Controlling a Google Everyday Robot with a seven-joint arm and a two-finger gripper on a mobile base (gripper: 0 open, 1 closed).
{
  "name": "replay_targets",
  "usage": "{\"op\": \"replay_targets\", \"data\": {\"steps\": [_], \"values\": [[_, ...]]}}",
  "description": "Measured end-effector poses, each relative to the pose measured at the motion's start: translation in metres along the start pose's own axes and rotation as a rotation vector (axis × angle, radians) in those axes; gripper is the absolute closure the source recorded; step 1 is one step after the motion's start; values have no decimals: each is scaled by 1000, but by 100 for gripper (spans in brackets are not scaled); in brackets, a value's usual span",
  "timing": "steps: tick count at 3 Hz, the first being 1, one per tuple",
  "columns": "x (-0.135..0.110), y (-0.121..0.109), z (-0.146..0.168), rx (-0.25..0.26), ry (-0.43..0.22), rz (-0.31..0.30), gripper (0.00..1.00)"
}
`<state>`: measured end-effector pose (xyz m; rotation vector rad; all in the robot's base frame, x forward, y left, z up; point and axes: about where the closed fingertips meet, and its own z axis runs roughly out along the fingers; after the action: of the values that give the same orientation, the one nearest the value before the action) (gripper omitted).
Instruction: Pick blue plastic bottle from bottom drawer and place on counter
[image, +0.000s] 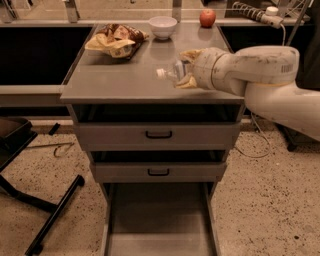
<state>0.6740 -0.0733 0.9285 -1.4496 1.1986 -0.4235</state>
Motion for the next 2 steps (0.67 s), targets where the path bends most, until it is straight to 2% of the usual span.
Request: {"op": "replay_targets", "data": {"steps": [1,2], "values": [[20,5,27,-34,-21,19,100],[29,15,50,-94,-53,46,100]]}}
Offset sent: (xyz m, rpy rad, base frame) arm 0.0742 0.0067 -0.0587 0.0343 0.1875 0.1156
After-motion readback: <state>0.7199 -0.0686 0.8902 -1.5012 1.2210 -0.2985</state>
